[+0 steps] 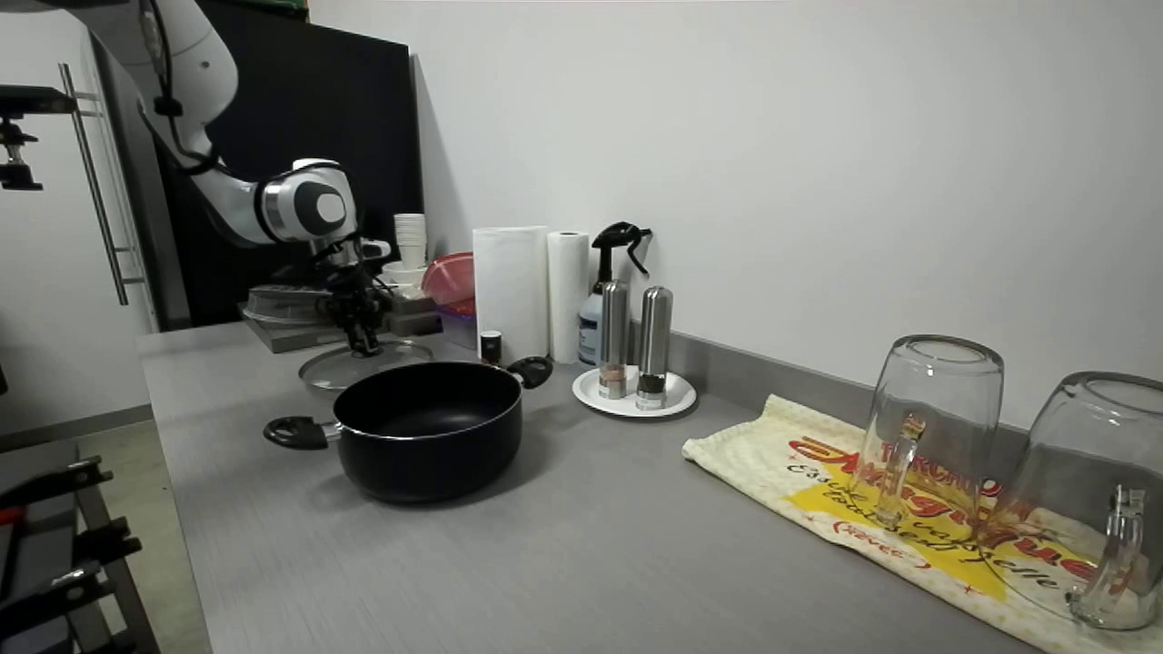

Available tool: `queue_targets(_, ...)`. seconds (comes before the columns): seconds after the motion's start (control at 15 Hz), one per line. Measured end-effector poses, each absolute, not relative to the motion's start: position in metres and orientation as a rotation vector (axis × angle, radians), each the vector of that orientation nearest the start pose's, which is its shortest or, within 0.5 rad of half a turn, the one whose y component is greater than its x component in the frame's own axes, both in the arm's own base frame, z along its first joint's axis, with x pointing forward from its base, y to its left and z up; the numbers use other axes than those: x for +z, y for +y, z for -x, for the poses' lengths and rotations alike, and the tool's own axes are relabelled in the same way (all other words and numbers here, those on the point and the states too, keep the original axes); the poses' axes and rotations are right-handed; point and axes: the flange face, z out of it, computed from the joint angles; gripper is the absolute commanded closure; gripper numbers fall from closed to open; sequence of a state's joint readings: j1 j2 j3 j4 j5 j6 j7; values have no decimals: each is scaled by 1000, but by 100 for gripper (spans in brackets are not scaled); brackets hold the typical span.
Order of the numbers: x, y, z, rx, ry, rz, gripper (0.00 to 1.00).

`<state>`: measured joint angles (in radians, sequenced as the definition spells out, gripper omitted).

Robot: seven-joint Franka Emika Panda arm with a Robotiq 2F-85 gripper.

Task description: Remove the glass lid from the black pot and put it on the counter

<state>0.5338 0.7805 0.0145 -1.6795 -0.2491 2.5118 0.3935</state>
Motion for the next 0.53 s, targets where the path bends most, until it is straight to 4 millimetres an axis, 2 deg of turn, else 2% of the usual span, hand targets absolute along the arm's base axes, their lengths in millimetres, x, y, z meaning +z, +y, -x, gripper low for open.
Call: queue_targets(0.53,143,346,-585,-201,-483,3209,76)
